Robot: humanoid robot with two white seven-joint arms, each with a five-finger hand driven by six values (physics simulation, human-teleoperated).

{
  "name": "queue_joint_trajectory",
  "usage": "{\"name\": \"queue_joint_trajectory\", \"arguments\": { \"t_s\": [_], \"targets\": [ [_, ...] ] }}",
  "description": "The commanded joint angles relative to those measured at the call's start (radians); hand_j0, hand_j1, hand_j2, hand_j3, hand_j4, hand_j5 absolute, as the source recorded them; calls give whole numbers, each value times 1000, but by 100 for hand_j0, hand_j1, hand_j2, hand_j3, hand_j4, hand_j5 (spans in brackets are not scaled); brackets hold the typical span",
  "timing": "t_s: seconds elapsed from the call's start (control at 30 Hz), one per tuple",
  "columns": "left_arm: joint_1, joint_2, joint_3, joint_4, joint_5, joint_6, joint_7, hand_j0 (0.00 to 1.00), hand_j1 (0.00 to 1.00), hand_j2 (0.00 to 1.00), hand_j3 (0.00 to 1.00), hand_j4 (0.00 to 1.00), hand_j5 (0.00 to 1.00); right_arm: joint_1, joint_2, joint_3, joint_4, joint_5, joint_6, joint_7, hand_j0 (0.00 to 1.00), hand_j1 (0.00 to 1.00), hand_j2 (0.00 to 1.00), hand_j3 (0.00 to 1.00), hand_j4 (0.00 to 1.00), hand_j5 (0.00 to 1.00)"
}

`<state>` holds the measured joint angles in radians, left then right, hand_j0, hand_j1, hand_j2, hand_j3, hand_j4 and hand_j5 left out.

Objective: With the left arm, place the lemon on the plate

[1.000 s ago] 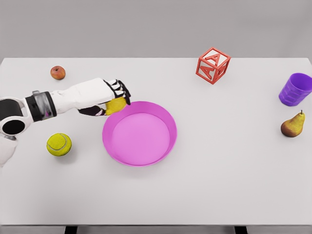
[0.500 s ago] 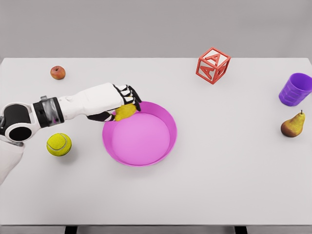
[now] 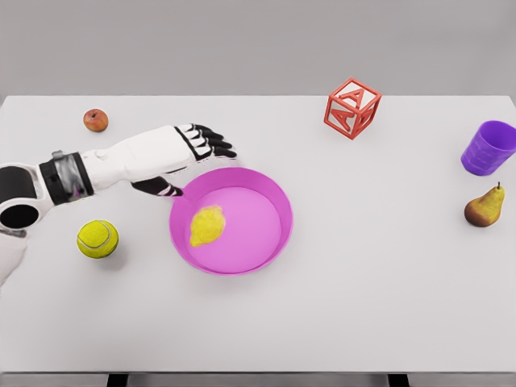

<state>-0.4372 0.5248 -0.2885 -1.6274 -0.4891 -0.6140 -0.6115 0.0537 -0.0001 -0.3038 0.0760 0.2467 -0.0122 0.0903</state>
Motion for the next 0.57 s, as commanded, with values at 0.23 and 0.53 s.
{"name": "queue_joint_trajectory", "arguments": {
  "t_s": [0.23, 0.53],
  "targets": [
    [54, 130, 239, 95, 121, 3, 1, 100, 100, 100, 100, 100, 100, 0, 0, 0, 1, 0, 0, 0, 100, 100, 100, 100, 100, 100],
    [110, 188, 244, 113, 153, 3, 1, 100, 100, 100, 100, 100, 100, 0, 0, 0, 1, 0, 0, 0, 100, 100, 100, 100, 100, 100]
  ]
}}
